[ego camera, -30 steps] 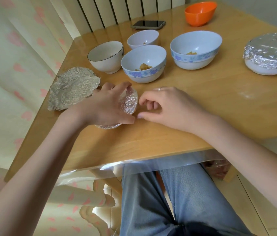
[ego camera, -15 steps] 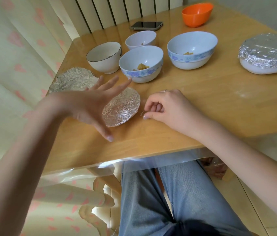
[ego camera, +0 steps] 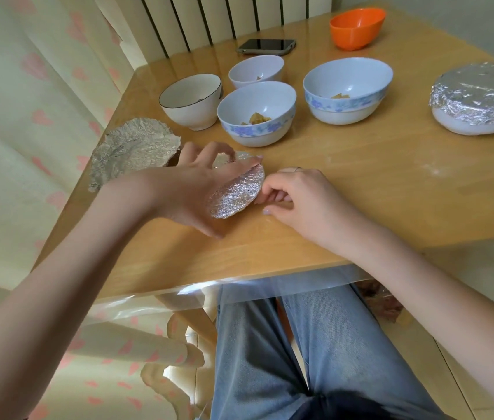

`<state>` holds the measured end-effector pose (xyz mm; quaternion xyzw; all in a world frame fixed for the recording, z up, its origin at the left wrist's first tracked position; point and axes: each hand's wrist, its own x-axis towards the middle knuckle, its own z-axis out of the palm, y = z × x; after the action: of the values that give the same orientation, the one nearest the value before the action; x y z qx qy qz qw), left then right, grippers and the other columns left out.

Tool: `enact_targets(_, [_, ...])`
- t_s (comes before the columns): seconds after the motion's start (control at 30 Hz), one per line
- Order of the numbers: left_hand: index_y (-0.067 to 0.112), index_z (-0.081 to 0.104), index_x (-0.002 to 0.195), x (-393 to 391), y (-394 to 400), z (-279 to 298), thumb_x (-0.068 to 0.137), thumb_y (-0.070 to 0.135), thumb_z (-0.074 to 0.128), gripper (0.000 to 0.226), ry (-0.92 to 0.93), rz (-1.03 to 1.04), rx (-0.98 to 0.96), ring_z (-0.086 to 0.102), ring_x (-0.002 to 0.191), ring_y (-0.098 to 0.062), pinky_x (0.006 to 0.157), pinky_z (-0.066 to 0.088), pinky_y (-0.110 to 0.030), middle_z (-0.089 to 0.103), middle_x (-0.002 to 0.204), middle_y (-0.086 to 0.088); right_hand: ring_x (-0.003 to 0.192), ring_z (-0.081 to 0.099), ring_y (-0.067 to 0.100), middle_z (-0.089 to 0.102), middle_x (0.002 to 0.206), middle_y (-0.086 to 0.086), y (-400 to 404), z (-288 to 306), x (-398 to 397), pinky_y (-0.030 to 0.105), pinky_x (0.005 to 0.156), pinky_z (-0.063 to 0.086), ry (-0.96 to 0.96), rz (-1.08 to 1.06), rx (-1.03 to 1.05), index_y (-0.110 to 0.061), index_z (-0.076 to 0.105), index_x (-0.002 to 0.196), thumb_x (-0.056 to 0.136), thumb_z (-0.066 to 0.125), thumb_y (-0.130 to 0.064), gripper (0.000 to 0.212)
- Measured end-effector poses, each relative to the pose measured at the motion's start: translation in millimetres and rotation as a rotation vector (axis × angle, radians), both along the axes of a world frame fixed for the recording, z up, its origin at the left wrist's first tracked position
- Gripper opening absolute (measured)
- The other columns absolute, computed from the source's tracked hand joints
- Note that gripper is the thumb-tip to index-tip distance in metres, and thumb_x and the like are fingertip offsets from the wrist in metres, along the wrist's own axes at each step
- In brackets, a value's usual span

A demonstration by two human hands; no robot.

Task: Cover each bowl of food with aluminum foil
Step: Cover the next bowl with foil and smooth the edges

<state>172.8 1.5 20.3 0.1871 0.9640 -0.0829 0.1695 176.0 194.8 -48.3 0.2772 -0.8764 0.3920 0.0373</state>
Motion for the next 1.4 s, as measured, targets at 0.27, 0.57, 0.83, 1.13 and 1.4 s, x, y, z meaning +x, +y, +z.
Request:
enact_targets(0.27, [0.061, -0.02, 0.141, -5.1, 1.1, 19.3, 0.044, 0.051, 0.093, 0.15, -0.091, -0.01, -0.001, -0.024, 0.142, -0.004, 0.118, 0.003, -0.05, -0.025, 0.152, 0.025, 0.075, 0.05, 0.004, 0.052, 0.08, -0.011, 10.8, 3.5, 2.4, 0.012, 0.072, 0.036, -0.001, -0.033, 0.032, -0.015, 0.068, 0.08, 0.081, 0.069, -0.003, 0.011])
enact_targets(0.57, [0.051, 0.01, 0.145, -10.0, 13.7, 0.1, 0.049, 0.057, 0.067, 0.112, -0.039, 0.119, 0.069, 0.024, 0.134, -0.023, 0.101, 0.038, -0.041, 0.024, 0.143, 0.009, 0.073, 0.049, -0.002, 0.054, 0.079, -0.012, 9.0, 2.5, 16.3, 0.01, 0.069, 0.038, -0.026, -0.033, -0.047, -0.018, 0.066, 0.083, 0.072, 0.081, -0.024, 0.02])
enact_targets(0.83, [0.041, 0.008, 0.15, -8.9, 19.9, -0.8, 0.066, 0.052, 0.076, 0.109, -0.01, 0.193, 0.028, 0.028, 0.133, -0.03, 0.099, 0.038, -0.045, 0.026, 0.145, 0.001, 0.076, 0.057, 0.017, 0.056, 0.078, -0.007, -5.2, 12.4, 7.9, 0.042, 0.071, 0.051, 0.103, -0.057, 0.027, -0.021, 0.058, 0.082, 0.075, 0.077, -0.036, 0.025])
enact_targets(1.13, [0.04, 0.005, 0.151, -7.5, 21.4, -1.6, 0.065, 0.049, 0.076, 0.112, -0.023, 0.211, 0.037, 0.026, 0.134, -0.029, 0.102, 0.038, -0.046, 0.023, 0.146, 0.002, 0.062, 0.048, 0.004, 0.056, 0.067, -0.011, -1.3, 20.0, -11.9, 0.034, 0.068, 0.045, 0.086, 0.074, 0.053, -0.017, 0.061, 0.071, 0.072, 0.08, -0.026, 0.021])
enact_targets(1.4, [0.043, 0.021, 0.14, -5.4, 22.6, -1.0, 0.059, 0.052, 0.074, 0.098, -0.045, 0.232, 0.081, 0.03, 0.124, -0.025, 0.094, 0.041, -0.044, 0.029, 0.133, 0.004, 0.071, 0.049, 0.019, 0.052, 0.072, -0.009, -3.3, 36.4, -28.8, 0.031, 0.058, 0.027, 0.317, 0.027, 0.387, -0.025, 0.041, 0.078, 0.072, 0.068, -0.034, 0.029])
